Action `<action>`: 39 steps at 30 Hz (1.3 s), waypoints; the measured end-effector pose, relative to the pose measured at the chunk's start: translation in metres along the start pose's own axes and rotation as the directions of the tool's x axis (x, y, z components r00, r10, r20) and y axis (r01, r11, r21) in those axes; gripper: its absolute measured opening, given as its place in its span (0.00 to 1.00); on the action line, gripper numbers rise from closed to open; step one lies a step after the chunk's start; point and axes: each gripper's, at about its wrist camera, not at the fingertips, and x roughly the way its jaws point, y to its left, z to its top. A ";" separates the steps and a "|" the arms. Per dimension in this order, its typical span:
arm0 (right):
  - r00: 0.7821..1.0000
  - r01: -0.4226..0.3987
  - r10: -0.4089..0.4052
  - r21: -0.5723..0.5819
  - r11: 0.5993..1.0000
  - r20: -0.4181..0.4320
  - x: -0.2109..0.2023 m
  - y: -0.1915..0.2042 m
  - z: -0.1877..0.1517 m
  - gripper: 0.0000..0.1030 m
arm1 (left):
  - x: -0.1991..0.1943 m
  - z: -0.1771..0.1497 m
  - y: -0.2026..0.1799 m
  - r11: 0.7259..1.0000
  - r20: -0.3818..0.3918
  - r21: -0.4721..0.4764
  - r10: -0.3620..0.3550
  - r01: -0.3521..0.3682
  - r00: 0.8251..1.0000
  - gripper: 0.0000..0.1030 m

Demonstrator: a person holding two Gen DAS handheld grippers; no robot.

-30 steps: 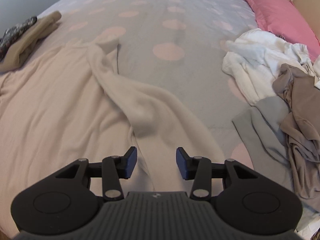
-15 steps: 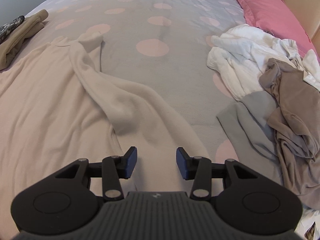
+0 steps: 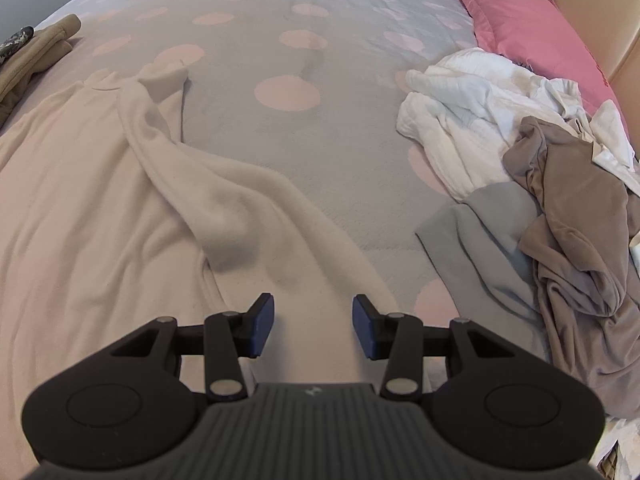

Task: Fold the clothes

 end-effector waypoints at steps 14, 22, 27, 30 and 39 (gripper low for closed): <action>0.999 0.043 -0.043 -0.007 0.999 0.003 0.006 0.002 0.003 0.45 | 0.001 0.030 0.080 0.967 0.041 -0.187 0.185 -0.174 0.982 0.00; 0.999 0.050 -0.050 0.008 0.999 0.013 0.005 -0.003 0.002 0.45 | 0.022 0.030 0.105 0.950 0.054 -0.207 0.249 -0.234 0.967 0.00; 0.999 0.052 -0.052 0.005 0.999 0.014 0.006 -0.003 0.002 0.45 | 0.034 0.032 0.096 0.943 0.030 -0.170 0.296 -0.287 0.955 0.02; 0.999 0.050 -0.050 0.005 0.999 0.018 0.005 -0.003 0.002 0.45 | 0.034 0.030 0.088 0.944 0.037 -0.135 0.309 -0.302 0.950 0.03; 0.999 0.042 -0.041 -0.012 0.999 0.028 0.005 0.001 0.005 0.46 | 0.020 0.014 0.041 0.948 0.140 0.081 0.296 -0.309 0.945 0.21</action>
